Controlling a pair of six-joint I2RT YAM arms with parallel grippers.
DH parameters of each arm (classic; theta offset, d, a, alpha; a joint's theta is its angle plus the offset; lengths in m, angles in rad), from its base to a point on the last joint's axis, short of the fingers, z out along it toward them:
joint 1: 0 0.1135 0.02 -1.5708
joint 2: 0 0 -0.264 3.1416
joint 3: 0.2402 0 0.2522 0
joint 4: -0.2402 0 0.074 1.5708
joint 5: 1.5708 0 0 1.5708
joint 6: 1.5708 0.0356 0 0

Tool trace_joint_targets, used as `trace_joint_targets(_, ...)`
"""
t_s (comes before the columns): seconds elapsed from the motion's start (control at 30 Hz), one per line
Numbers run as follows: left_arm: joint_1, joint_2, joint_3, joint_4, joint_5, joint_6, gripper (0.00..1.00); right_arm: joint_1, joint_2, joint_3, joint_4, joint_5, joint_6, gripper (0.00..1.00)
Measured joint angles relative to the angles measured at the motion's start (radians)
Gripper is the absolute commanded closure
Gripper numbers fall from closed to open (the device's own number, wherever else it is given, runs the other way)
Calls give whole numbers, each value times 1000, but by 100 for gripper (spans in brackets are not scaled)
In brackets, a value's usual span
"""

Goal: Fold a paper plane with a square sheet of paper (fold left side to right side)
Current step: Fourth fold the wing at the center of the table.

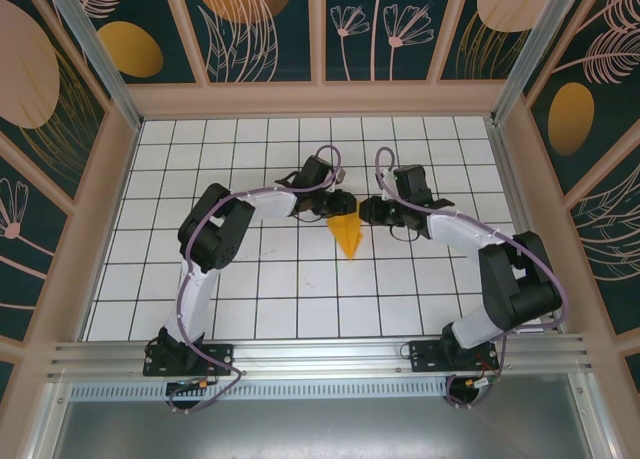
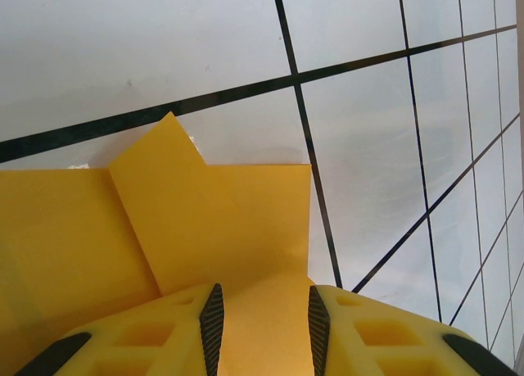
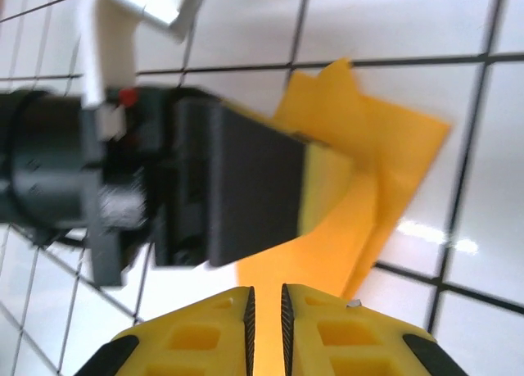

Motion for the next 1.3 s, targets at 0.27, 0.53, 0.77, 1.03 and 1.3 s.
trace_joint_targets(0.27, 0, -1, -3, 5, 0, 0, 63, 100, 45, -63, 26, -46, 51, 82)
trace_joint_targets(0.53, 0, -3, -6, 5, 0, 0, 63, 106, 127, -63, 44, -42, 63, 86)
trace_joint_targets(0.77, 0, -6, -7, 0, -1, 0, 61, 111, 169, -76, 45, -20, 70, 90)
trace_joint_targets(1.03, 0, -29, -7, -55, -26, 4, 57, 111, 170, -82, 52, -15, 69, 95)
trace_joint_targets(1.3, 7, -132, -55, -100, -50, 4, 59, 111, 172, -82, 53, -16, 69, 100)
